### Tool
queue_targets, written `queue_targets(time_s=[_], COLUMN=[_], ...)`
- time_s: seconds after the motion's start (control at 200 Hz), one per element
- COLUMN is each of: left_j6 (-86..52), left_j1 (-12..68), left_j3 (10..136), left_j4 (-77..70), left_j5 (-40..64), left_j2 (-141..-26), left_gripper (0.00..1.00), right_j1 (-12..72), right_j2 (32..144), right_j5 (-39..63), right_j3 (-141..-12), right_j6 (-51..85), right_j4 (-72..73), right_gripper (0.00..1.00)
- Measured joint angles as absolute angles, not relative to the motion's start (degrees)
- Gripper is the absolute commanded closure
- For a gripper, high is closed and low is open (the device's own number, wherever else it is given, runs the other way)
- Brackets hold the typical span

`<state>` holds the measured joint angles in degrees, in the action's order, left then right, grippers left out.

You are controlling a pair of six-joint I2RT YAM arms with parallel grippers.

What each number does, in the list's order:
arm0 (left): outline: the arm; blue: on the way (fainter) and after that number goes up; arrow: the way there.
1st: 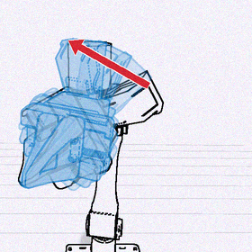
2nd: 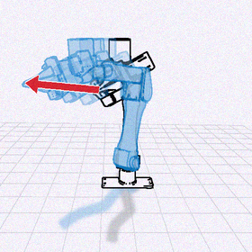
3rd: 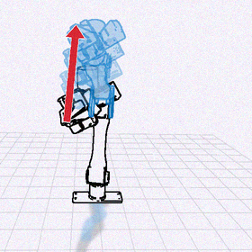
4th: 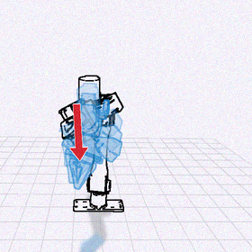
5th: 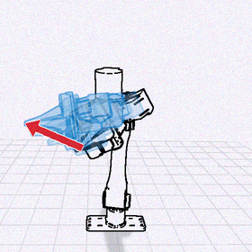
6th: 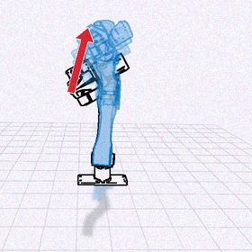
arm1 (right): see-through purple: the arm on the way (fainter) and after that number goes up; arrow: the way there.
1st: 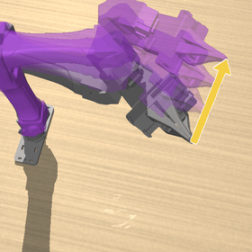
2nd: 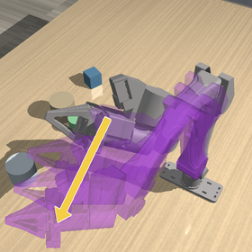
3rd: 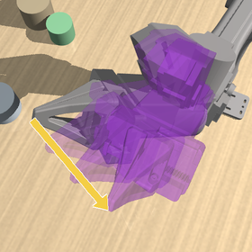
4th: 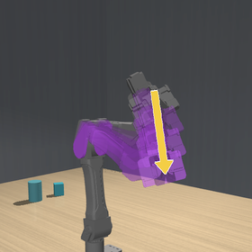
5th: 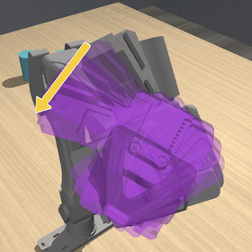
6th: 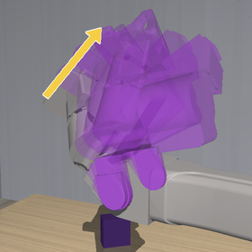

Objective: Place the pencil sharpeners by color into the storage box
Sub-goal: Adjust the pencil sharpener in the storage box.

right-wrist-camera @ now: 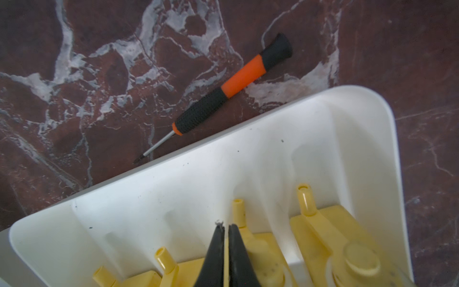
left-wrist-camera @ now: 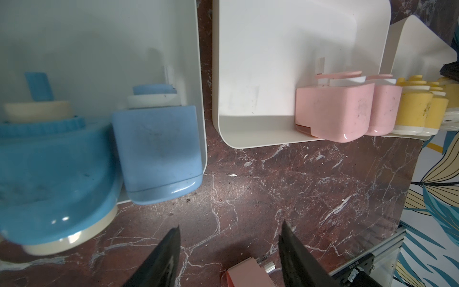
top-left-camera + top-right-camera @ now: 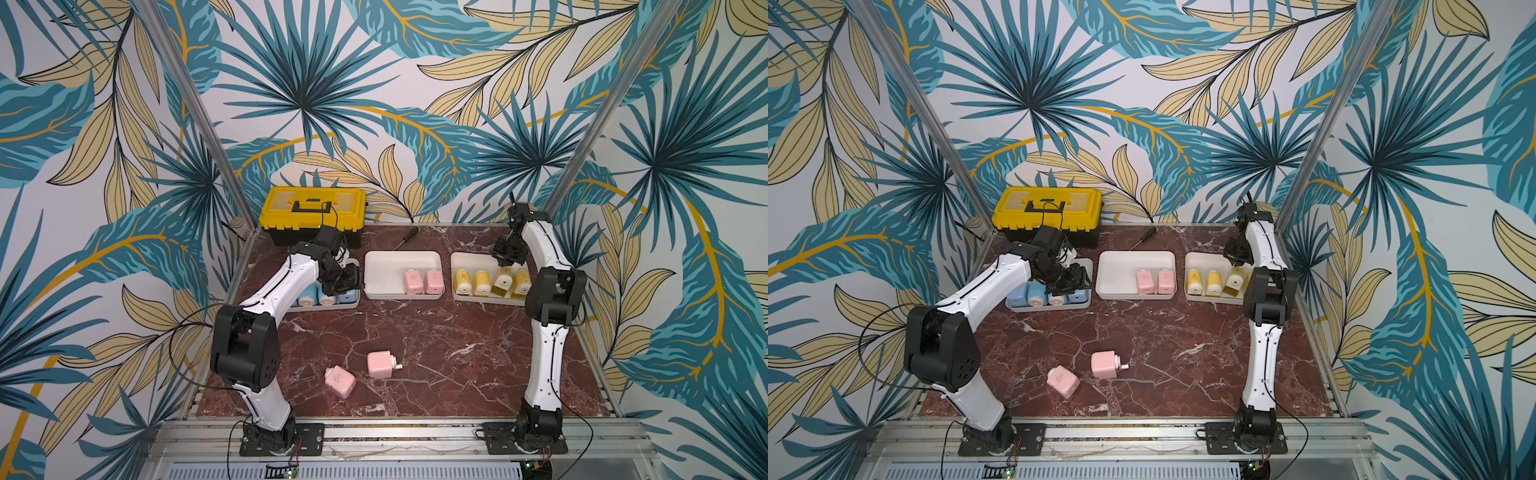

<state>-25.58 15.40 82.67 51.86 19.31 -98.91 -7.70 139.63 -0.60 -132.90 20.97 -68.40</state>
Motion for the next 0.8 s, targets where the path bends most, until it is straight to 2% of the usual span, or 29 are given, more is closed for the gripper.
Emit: queue_targets(time_s=[0.421, 0.801], left_j6=[-25.6, -25.6], left_j1=[15.7, 16.1], left_j3=[82.7, 82.7], left_j4=[51.9, 51.9], left_j5=[19.3, 19.3], left_j2=[-99.0, -99.0], left_gripper=[0.35, 0.35], right_j1=[-7.9, -7.9], right_j2=[137.1, 126.4], right_j5=[-0.6, 0.6], right_j3=[-125.4, -122.0], right_j6=[20.5, 22.5], right_j4=[-67.0, -62.2], right_gripper=[0.89, 0.61])
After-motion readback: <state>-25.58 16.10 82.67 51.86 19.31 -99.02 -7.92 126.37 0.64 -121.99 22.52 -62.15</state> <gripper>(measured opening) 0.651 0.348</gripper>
